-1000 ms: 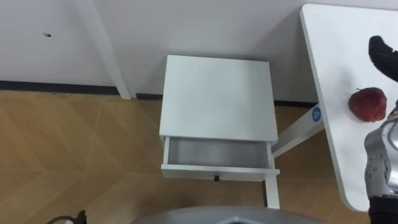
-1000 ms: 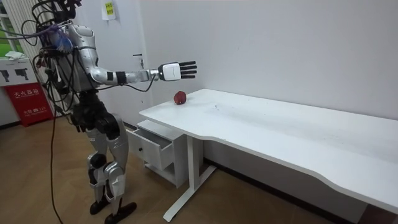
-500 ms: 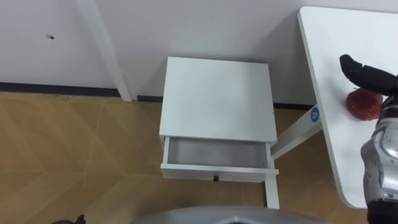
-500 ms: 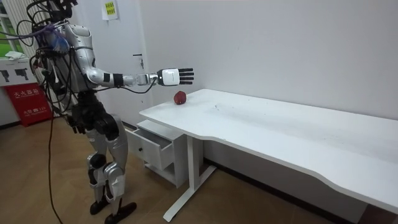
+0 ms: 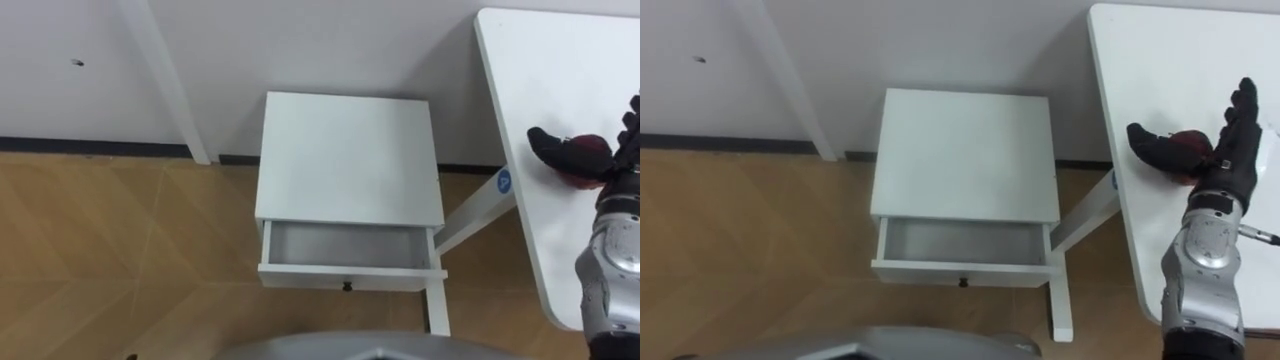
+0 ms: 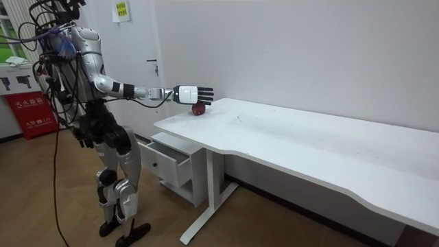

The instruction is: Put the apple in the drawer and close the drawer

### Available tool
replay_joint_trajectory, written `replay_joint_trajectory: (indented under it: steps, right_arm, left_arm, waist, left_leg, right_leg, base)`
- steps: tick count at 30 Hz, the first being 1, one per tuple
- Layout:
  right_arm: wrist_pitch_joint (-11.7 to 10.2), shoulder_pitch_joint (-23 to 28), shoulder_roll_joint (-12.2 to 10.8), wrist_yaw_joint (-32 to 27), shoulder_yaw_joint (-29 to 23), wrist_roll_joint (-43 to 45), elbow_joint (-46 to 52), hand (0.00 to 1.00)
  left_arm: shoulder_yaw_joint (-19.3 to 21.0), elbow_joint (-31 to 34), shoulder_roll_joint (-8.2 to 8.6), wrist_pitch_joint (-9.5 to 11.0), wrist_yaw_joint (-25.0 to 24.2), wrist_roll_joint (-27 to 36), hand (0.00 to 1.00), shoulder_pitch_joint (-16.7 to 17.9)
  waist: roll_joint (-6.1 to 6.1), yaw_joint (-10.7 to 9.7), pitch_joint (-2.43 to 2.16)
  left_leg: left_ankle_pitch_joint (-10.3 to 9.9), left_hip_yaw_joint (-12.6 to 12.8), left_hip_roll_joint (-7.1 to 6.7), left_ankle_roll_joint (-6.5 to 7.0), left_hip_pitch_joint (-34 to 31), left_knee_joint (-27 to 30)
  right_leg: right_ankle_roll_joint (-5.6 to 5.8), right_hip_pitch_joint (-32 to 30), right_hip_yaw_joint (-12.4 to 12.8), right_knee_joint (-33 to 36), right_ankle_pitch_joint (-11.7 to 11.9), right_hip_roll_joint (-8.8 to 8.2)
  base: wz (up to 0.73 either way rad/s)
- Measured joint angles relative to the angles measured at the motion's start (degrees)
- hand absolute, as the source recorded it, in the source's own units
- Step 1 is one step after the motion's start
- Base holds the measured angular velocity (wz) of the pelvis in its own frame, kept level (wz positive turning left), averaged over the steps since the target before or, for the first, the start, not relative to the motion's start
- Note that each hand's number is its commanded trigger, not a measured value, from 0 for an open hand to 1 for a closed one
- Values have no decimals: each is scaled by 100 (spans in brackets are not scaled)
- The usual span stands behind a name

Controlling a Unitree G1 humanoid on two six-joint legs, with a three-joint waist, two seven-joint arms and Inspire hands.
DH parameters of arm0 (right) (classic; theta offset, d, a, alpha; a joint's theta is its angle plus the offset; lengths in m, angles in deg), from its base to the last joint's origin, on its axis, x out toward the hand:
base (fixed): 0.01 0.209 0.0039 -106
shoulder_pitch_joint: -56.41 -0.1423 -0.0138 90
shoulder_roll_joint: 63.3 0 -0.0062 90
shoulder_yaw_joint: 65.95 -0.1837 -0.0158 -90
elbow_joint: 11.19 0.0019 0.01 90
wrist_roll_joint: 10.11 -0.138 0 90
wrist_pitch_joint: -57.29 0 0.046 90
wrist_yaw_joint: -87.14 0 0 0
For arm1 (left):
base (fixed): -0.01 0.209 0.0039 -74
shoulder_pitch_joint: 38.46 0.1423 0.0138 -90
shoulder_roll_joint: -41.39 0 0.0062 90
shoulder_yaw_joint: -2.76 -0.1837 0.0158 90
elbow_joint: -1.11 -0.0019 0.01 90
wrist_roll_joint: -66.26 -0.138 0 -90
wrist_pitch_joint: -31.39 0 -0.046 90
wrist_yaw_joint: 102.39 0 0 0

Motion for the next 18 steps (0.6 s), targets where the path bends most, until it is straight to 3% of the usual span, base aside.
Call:
replay_joint_trajectory:
  steps: [14, 18]
  right_arm:
    - [12, 7, 5, 52, 32, 114, -357, 0]
    - [13, 8, 32, 97, 218, 116, -565, 0]
  left_arm:
    - [-8, -7, 2, 2, 27, 110, 0, -17]
    - [-73, -8, 3, 15, 27, 133, 0, -17]
  waist:
    - [43, -9, -7]
    - [39, -10, 14]
  left_leg:
    - [6, 10, 4, -10, 1, -13]
    - [6, 9, 3, -10, -1, -16]
  right_leg:
    - [-4, 7, 20, 1, 2, 2]
    - [-4, 5, -14, 1, 2, -5]
  base:
    - [0]
    - [0]
